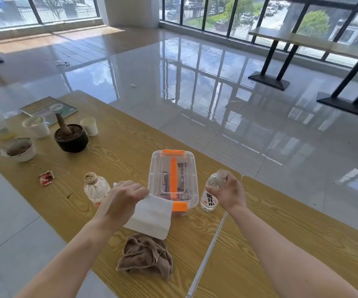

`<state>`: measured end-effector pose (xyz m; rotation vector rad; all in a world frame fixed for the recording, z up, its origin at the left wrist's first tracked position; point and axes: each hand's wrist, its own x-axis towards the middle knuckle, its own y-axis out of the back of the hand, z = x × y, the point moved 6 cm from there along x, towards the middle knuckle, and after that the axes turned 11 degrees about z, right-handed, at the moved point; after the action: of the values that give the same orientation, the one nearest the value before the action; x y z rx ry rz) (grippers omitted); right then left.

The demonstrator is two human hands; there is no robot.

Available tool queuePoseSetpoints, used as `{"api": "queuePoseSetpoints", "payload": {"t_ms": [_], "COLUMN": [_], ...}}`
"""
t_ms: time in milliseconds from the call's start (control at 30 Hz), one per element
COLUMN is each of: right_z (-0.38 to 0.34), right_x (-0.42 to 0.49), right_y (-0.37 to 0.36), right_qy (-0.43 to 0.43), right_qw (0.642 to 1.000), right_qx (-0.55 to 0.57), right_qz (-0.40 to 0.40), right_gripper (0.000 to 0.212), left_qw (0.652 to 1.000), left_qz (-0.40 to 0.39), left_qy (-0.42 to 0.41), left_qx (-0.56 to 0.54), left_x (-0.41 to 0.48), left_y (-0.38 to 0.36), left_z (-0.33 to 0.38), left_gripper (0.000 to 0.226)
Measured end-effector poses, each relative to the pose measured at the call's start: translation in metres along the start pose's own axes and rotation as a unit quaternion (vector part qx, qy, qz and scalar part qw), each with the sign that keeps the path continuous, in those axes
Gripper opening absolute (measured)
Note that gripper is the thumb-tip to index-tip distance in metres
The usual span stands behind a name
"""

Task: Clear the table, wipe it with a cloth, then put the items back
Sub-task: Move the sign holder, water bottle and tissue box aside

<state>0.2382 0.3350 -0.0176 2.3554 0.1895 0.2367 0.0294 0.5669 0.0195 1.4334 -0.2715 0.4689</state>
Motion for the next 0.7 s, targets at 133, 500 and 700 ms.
{"api": "queuePoseSetpoints", "payload": {"t_ms": [133,500,700], "right_z": [0.001,0.004,0.003], "right_x": [0.004,0.0,-0.002], "right_y": [-0.002,-0.006,-0.001], "right_qy": [0.0,-0.017,-0.021], "right_qw": [1.0,0.998,0.997], "right_qx": [0.0,0.028,0.041], "right_qz": [-0.004,-0.052,-0.057], "right_gripper": [0.039,0.046,0.047], "left_qw": [1.0,0.998,0.998], "left_qz": [-0.007,-0.035,-0.03], "left_qy": [0.02,0.05,0.055], "left_qx": [0.01,0.009,0.0], "left_x": [0.001,0.004,0.003], "left_y": [-0.004,-0.008,-0.002], "left_z": [-0.012,-0.01,0.003], "left_gripper": [0.039,0.017,0.036]}}
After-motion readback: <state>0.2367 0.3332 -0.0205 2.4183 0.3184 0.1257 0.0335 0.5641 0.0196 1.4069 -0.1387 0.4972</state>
